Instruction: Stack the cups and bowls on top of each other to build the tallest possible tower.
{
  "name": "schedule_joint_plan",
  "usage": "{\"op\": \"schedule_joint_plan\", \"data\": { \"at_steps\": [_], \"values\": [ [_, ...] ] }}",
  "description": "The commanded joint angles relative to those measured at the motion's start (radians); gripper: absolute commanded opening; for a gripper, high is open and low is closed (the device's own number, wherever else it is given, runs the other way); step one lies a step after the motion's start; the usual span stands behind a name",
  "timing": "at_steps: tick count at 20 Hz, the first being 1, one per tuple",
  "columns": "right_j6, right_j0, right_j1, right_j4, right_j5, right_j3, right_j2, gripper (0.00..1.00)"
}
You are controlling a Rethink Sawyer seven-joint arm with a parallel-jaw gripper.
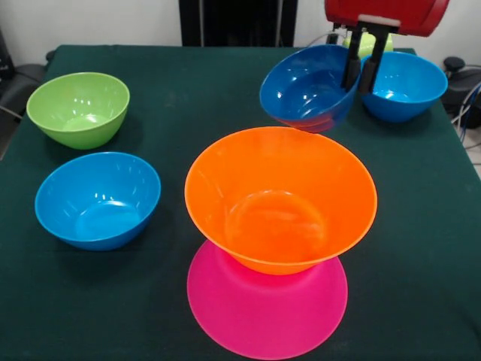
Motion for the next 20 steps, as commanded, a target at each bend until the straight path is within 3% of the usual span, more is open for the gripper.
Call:
{"op": "schedule_joint_plan", "data": {
  "at_steps": [1, 6, 13, 20],
  "values": [
    [-0.177, 0.056, 0.007, -0.089, 0.094, 0.114, -0.018, 0.0],
    [-0.166, 0.049, -0.001, -0.131, 0.085, 0.108, -0.027, 0.0],
    [-0.256, 0.042, -0.012, -0.149, 0.151, 0.104, -0.054, 0.0],
    [-0.252, 0.052, 0.012, -0.194, 0.101, 0.105, -0.047, 0.0]
  ]
}}
